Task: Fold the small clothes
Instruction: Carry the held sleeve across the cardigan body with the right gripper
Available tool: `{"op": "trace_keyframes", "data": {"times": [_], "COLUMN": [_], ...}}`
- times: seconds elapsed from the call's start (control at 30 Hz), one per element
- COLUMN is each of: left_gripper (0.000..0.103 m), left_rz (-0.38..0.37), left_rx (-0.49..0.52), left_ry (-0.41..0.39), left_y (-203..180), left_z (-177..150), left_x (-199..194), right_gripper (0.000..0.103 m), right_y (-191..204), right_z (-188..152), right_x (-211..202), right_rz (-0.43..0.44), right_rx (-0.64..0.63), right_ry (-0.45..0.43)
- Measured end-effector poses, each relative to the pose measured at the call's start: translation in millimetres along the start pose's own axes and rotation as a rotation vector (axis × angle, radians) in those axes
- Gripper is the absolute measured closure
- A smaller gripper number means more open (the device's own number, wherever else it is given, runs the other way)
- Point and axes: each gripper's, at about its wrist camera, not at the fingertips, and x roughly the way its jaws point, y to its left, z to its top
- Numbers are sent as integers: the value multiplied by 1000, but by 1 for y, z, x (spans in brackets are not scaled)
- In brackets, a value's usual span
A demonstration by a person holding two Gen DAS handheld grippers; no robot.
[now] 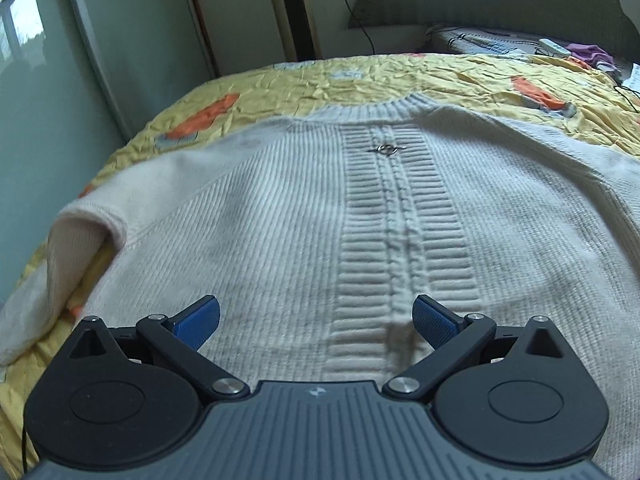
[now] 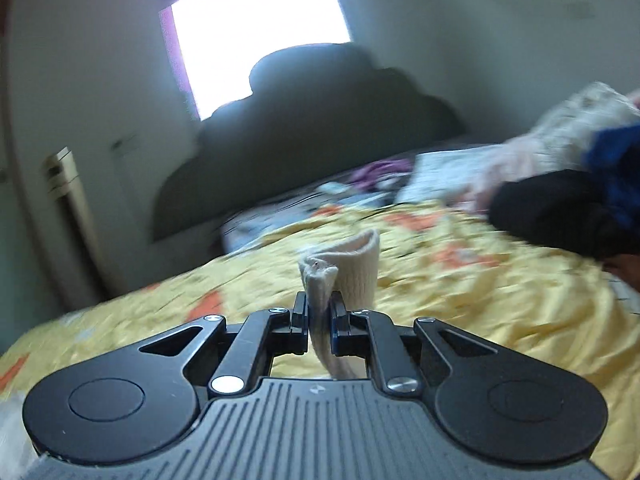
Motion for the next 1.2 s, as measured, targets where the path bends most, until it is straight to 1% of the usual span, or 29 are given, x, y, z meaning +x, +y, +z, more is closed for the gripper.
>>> {"op": "trace_keyframes", "data": {"times": [0.1,0.23,0.33,0.37,0.47,0.73,1.07,1.2], "left_gripper": [0,0,0,0,0,0,0,0], "left_rz": [-2,-7,-8,-8,-13,-8,0,17], "left_rx": [-12,-22,-22,-23,-23,-28,-43,-40], "left_ry": [1,2,1,0,-1,-19,-47,-57], "left_y": [5,8,8,8,8,14,32,40], "left_z": [-2,-4,-4,-4,-4,-3,-7,-9], "left_x": [0,1,0,0,0,-5,-15,-17], "right_gripper": [88,88,88,88,88,88,88,88], "right_y": [29,52,73,77,97,150,215,246], "right_z": [-6,-17,-26,-27,-37,-51,-62,-70], "right_x": [8,11,0,2,-4,7,11,12], "right_rz": [51,101,138,147,175,270,355,390], "right_rx": [-53,-67,-78,-86,-109,-172,-262,-304], "right_ry": [35,88,126,135,152,207,247,255]}}
